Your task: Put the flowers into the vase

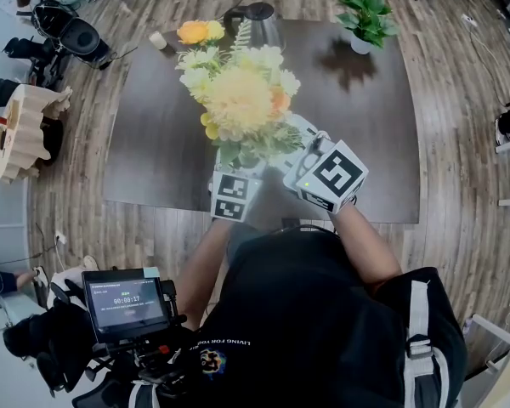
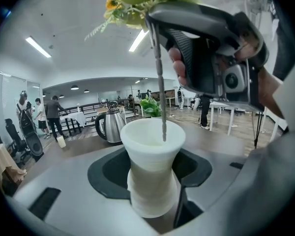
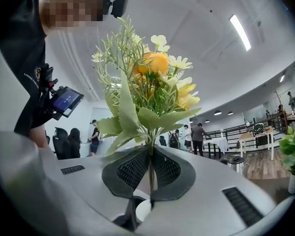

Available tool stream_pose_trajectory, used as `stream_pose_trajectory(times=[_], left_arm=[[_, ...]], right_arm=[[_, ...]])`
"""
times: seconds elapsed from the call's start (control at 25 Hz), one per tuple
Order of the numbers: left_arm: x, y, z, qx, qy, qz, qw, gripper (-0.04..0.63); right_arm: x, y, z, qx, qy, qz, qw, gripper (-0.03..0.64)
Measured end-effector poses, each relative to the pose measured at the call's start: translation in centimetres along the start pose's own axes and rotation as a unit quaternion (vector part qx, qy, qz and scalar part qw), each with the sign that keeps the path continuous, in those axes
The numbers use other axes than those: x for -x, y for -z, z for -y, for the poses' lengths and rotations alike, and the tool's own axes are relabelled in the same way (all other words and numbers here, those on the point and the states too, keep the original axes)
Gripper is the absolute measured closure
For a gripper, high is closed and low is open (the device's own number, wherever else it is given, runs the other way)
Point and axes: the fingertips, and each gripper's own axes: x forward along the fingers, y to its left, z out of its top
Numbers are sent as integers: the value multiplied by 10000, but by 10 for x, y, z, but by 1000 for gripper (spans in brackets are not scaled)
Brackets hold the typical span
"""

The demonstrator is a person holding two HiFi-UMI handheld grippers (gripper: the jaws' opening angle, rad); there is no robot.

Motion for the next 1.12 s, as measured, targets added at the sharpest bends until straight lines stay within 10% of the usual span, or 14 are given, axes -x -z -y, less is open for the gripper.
stream_pose_trajectory(times=[0.72,1.12], left_arm=[[3,-10,-13,7,-106,104,9999,351],[6,-5,-28,173,-295,88,9994,351]], right_arm=[[-2,51,-10,114,-87,-829,9965,583],[1,80,-9,-31,-86,-1383,9904,432]])
